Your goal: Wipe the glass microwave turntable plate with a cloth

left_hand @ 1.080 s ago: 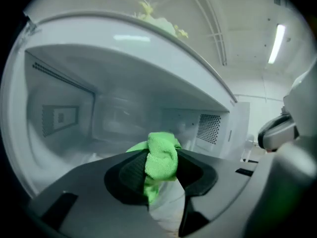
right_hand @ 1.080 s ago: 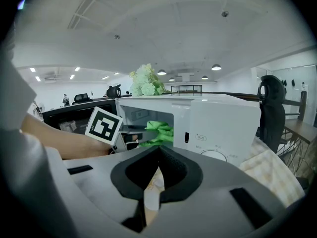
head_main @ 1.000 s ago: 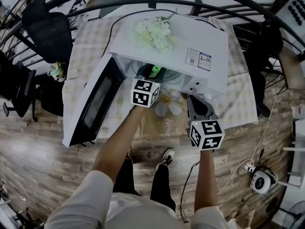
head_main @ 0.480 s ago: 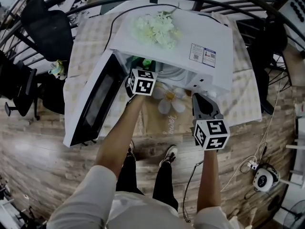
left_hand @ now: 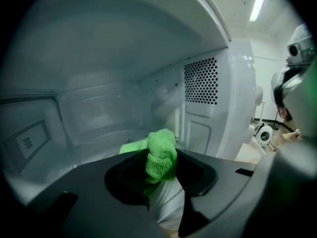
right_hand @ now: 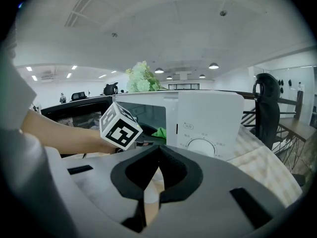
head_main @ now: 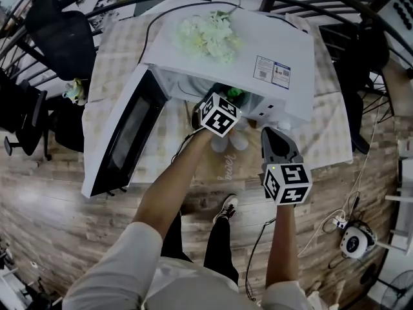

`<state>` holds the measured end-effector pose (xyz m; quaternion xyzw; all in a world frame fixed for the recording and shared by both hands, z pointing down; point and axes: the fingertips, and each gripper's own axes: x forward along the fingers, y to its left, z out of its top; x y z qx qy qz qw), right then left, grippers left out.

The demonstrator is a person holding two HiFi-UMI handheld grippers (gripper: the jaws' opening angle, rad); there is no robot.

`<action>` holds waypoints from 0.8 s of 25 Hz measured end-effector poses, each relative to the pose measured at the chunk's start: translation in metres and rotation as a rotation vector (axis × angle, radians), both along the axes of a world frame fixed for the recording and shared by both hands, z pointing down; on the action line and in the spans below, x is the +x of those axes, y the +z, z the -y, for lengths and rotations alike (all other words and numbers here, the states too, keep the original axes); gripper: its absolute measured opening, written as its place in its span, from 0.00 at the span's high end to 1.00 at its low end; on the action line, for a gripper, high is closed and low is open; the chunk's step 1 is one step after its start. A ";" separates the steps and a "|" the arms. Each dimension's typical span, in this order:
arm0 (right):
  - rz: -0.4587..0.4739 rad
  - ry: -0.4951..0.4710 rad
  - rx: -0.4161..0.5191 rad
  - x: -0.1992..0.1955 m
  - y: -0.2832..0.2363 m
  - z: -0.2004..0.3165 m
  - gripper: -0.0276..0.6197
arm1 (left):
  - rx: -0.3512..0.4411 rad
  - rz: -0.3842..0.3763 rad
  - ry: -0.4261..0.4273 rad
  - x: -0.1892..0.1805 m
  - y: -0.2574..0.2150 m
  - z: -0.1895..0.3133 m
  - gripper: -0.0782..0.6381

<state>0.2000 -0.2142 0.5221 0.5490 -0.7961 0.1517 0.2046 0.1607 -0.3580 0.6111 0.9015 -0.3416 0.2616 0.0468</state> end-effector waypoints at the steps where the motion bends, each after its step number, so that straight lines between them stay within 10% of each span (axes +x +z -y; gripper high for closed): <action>1: 0.000 0.001 0.001 0.000 0.000 0.000 0.94 | -0.008 -0.019 0.023 0.006 -0.002 -0.004 0.67; 6: 0.003 0.004 0.005 0.000 -0.002 0.002 0.94 | 0.098 -0.110 -0.015 -0.011 -0.028 0.005 0.67; 10: 0.021 0.011 -0.002 -0.005 0.001 0.000 0.94 | 0.254 -0.006 -0.273 -0.087 -0.040 0.040 0.67; 14: 0.034 0.023 -0.002 -0.006 0.004 -0.001 0.94 | 0.148 0.055 -0.440 -0.140 -0.013 0.055 0.67; 20: 0.019 0.028 0.018 -0.001 -0.005 0.007 0.94 | 0.116 0.040 -0.436 -0.143 0.003 0.051 0.67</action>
